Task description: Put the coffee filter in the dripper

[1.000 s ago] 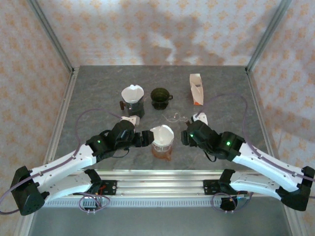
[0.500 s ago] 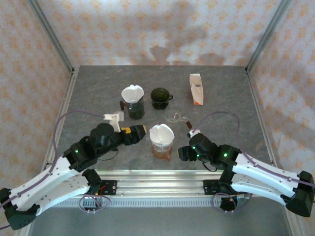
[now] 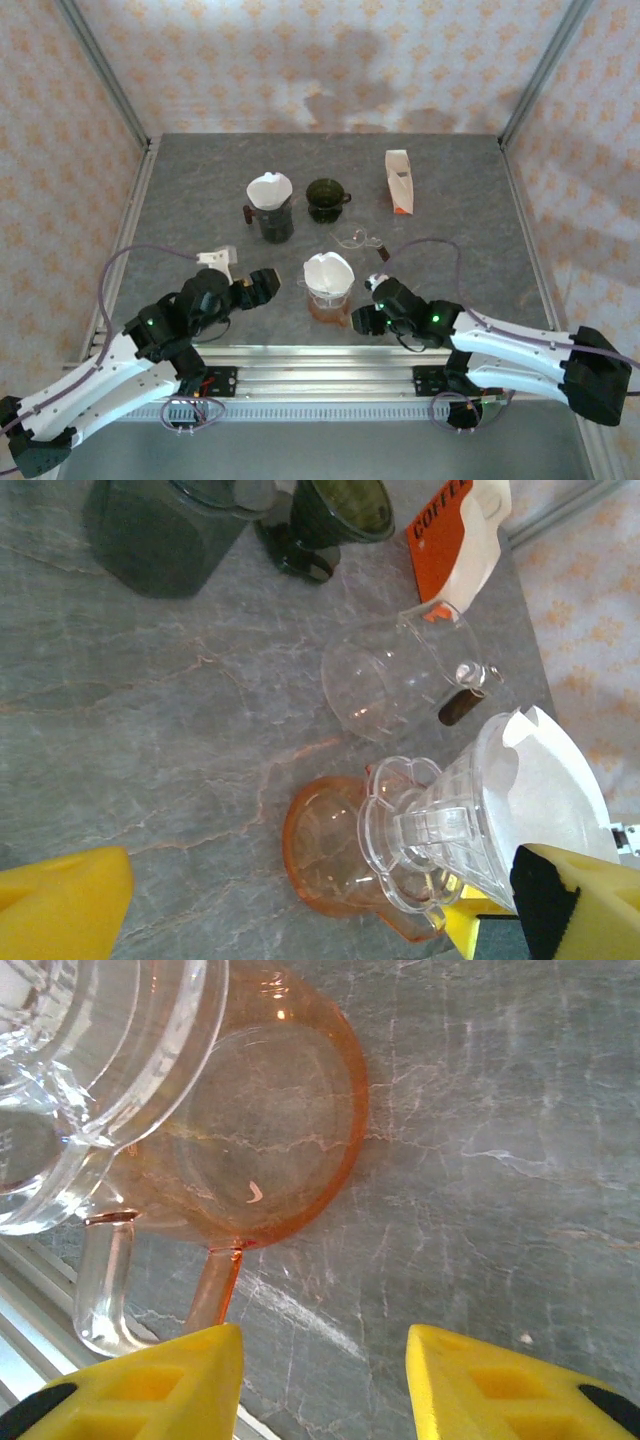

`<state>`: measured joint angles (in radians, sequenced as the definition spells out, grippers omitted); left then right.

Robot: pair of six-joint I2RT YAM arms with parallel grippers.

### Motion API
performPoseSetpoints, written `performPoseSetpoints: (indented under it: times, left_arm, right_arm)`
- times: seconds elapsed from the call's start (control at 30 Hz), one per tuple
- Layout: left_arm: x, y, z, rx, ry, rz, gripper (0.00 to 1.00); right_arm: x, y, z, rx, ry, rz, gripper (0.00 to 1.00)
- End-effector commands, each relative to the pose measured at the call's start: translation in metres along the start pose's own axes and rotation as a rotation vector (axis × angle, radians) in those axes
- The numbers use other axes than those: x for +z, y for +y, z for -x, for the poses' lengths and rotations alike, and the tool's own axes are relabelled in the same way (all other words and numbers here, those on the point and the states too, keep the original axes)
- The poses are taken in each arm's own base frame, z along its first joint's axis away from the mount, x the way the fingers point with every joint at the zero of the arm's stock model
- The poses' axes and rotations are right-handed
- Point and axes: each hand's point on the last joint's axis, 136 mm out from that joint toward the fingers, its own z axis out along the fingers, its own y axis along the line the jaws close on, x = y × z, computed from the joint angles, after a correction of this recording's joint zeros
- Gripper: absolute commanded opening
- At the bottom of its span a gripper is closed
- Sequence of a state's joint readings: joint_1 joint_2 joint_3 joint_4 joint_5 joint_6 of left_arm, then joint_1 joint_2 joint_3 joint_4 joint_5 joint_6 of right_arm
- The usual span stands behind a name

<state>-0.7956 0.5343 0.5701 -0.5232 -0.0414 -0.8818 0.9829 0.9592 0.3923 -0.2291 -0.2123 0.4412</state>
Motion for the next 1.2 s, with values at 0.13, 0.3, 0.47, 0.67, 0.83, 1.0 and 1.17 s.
performPoseSetpoints:
  times: [0.13,0.3,0.47,0.67,0.83,1.0,1.17]
  left_arm:
    - [-0.03,0.013,0.028,0.021,-0.092,0.099,0.98]
    - [-0.038,0.012,0.032,0.019,-0.113,0.092,0.98]
    - [-0.04,0.013,0.032,0.021,-0.11,0.097,0.98]
    - [-0.049,0.015,0.039,0.036,-0.132,0.113,0.98]
    - [-0.059,0.015,0.048,0.053,-0.161,0.126,0.98]
    - [-0.06,0.015,0.048,0.058,-0.157,0.128,0.98]
    - [-0.057,0.015,0.044,0.055,-0.148,0.117,0.98]
  right_arm:
    - [0.007,0.014,0.009,-0.048,-0.027,0.057,0.49]
    - [0.012,0.016,0.013,-0.068,-0.024,0.061,0.46]
    - [0.016,0.02,0.02,-0.079,-0.038,0.071,0.42]
    - [0.02,0.011,0.02,-0.048,-0.035,0.05,0.38]
    - [0.022,0.012,0.02,-0.027,-0.04,0.062,0.35]
    - [0.021,0.004,0.017,0.021,-0.062,0.058,0.35]
    - [0.023,0.001,0.011,0.055,-0.055,0.07,0.34]
